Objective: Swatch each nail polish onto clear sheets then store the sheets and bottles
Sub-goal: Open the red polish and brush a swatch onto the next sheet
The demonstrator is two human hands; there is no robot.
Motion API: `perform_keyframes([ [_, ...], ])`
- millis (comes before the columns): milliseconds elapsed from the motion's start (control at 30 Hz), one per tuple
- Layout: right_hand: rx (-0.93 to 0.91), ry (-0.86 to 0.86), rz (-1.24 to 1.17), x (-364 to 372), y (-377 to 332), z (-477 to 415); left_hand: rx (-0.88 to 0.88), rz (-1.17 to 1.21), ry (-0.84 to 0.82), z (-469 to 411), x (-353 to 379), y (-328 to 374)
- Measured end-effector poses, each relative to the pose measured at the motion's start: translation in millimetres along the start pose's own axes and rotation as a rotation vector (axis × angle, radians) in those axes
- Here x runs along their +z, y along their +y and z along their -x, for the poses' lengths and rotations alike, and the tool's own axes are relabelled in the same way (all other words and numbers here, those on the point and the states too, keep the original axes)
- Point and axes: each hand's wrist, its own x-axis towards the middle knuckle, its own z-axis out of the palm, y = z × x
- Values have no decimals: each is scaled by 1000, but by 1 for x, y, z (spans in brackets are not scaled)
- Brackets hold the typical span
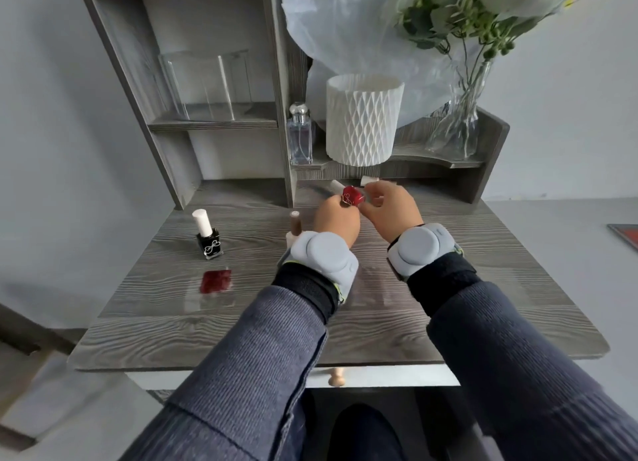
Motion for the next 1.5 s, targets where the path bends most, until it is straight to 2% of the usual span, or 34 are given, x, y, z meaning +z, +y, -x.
perform_keyframes([
  [267, 43, -67, 23, 10, 9, -30, -87, 71, 8, -33, 16, -3],
  [733, 31, -179, 135, 18, 19, -66, -61, 5, -57, -65, 30, -1],
  [1133, 24, -139, 156, 15, 17, -56, -67, -1, -87, -55, 28, 2],
  [1500, -15, -62, 82, 2, 21, -8, 116, -9, -75, -10, 10, -15],
])
